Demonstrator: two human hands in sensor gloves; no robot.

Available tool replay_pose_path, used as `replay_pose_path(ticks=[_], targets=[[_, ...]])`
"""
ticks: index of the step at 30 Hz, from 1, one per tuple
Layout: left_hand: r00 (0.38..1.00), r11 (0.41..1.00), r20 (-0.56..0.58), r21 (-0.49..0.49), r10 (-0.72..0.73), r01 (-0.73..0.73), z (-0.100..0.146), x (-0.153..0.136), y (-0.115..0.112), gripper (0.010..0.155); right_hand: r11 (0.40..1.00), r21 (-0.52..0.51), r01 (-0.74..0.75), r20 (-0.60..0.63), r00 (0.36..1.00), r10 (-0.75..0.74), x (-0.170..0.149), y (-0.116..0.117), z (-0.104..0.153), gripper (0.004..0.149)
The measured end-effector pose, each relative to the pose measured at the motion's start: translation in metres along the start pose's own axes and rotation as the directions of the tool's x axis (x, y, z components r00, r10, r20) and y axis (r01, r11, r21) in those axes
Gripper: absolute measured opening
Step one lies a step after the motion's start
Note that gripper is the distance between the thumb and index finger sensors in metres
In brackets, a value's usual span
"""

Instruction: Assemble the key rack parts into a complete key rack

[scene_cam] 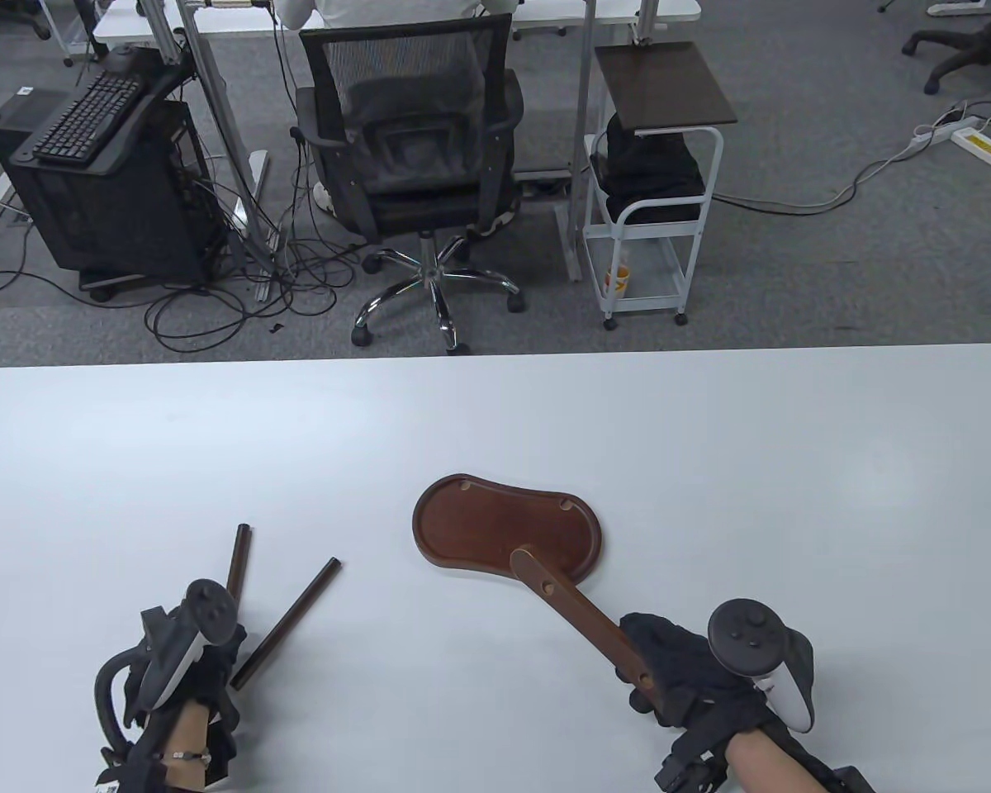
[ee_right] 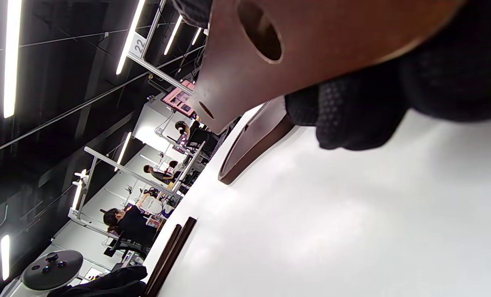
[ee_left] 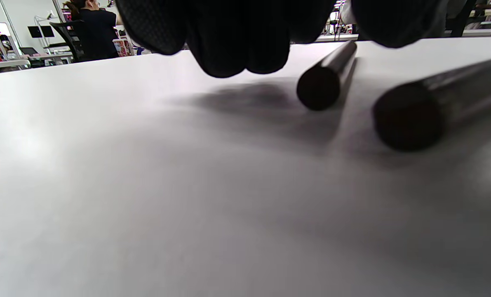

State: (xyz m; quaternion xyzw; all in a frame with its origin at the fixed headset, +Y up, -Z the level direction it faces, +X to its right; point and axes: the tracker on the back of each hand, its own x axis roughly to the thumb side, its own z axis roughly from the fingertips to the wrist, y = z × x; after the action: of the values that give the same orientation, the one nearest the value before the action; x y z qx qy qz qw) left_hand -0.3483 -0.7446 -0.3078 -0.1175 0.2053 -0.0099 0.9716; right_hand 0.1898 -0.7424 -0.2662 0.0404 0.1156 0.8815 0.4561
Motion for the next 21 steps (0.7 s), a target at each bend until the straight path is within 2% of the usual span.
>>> replay_pose_path(ticks=[4,14,21], targets=[[0.999,0.999,-0.024,-0.002,-0.045,0.045,-0.0031,0.0059,-0.0023,0.065,1.0,0.009,0.03,-0.006,1.0,-0.03,0.0,0.0008,-0.0002,0.055],[0.99,0.994,-0.089,-0.002,-0.109,0.11,-0.0025,0.0093,-0.0027,0.052,0.998,0.028,0.051,0.012,0.999,-0.052,-0.0004,0.0019,-0.0013,0.055],[0.985,0.987,-0.067,-0.039,-0.159,0.157,-0.0022,0.0103,-0.0023,0.05,0.999,0.027,0.047,0.02,0.999,-0.048,-0.0004,0.0016,-0.0018,0.055]])
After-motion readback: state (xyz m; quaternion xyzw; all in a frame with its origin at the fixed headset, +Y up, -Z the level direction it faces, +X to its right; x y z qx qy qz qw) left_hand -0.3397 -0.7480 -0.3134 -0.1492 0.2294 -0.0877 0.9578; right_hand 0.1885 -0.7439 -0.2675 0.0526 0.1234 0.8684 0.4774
